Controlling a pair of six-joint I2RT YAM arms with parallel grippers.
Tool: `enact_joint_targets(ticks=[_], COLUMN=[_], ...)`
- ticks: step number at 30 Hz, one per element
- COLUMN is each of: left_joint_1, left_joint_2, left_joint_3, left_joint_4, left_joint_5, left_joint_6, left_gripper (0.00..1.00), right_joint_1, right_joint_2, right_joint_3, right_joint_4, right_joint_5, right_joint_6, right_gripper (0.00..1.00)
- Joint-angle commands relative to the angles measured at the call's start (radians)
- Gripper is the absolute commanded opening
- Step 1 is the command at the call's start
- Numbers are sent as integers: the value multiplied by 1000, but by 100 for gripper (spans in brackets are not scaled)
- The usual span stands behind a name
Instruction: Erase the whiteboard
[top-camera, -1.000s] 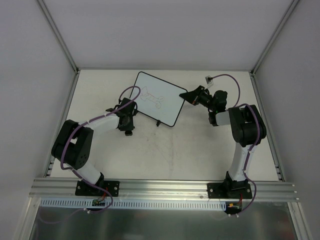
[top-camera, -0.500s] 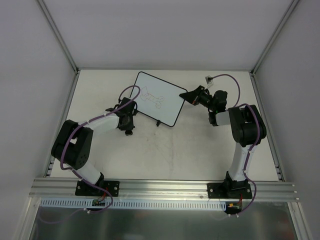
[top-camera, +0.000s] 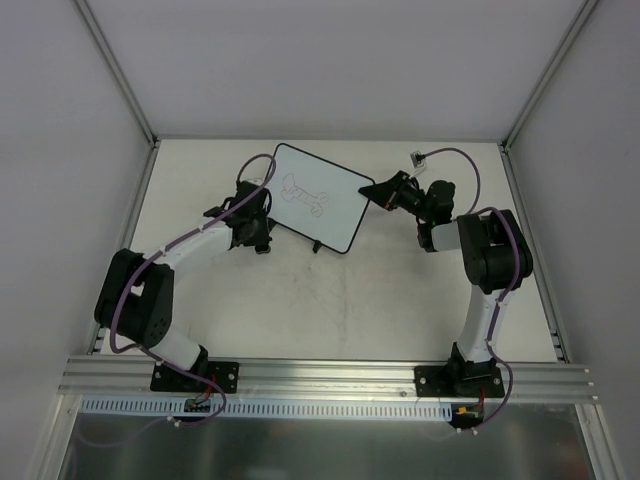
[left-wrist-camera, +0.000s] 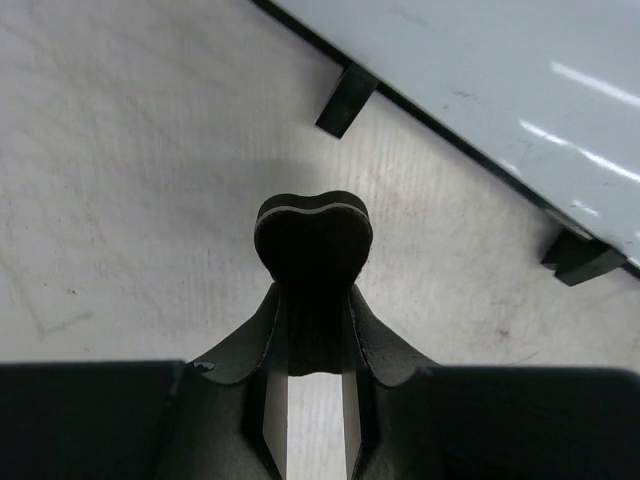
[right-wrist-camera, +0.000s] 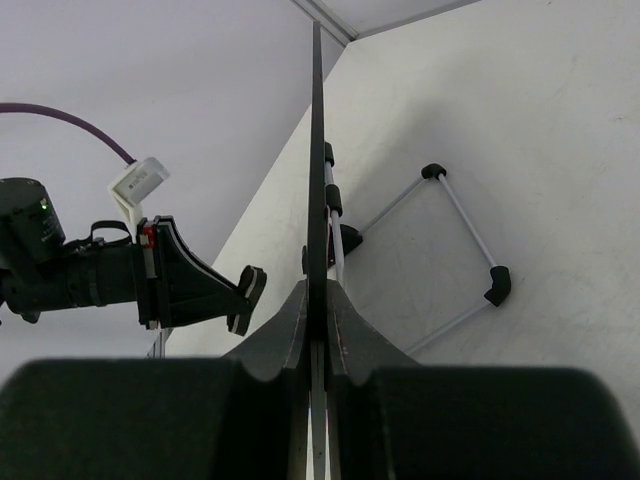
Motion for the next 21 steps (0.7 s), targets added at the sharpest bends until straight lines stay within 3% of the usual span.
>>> enact_joint_targets(ticks=[1, 21], left_joint_1=[9, 107], left_joint_2=[-48, 113], left_joint_3=[76, 389], left_joint_4=[-1, 0], left_joint_5=[44, 224], left_joint_6=[47, 171], left_gripper=[0, 0], right_joint_1=[-5, 5], right_joint_2=[-21, -30], right_joint_3=[34, 20], right_joint_4=[248, 248], right_joint_5=[-48, -53], right_joint_6=[21, 2], right_gripper=[0, 2])
